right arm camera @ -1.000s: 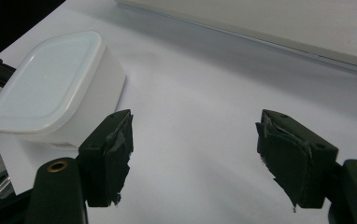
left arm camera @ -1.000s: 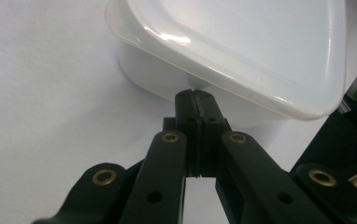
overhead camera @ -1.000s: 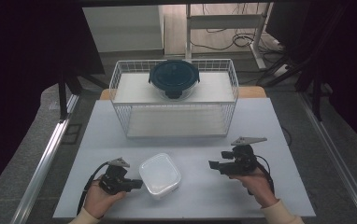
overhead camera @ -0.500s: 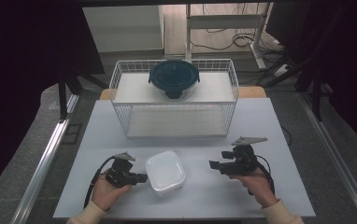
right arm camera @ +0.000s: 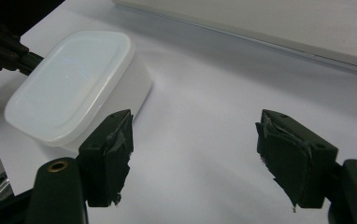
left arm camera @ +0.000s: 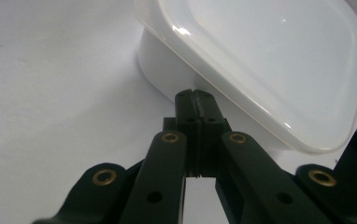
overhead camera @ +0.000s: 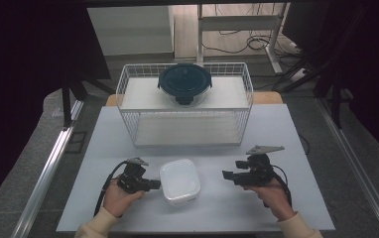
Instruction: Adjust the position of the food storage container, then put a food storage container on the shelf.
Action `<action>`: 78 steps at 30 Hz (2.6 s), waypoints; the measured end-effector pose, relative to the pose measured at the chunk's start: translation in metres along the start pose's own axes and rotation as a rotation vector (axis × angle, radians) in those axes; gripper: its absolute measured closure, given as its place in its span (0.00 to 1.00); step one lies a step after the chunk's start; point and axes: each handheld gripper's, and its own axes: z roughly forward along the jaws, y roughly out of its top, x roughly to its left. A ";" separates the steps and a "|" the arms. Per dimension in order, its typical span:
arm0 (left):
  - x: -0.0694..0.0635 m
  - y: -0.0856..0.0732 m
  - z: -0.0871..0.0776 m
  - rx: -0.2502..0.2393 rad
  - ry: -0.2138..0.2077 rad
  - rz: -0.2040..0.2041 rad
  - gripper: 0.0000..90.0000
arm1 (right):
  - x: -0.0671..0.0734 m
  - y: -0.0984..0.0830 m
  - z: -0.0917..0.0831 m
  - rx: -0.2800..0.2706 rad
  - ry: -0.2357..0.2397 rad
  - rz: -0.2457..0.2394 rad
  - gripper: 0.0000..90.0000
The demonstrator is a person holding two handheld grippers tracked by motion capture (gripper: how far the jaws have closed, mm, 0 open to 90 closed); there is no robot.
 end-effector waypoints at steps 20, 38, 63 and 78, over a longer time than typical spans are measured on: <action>-0.005 0.025 0.022 0.014 -0.019 0.013 1.00 | -0.001 0.000 -0.001 0.000 0.000 0.004 0.30; -0.009 0.022 -0.011 -0.145 -0.054 -0.006 0.93 | 0.003 0.000 -0.002 -0.025 0.036 0.031 0.30; -0.014 0.011 -0.043 -0.254 0.026 -0.097 0.31 | 0.009 0.001 -0.002 -0.021 0.048 0.035 0.28; -0.019 0.027 -0.043 -0.284 -0.050 -0.129 0.33 | 0.015 0.019 0.002 -0.004 0.086 0.083 0.30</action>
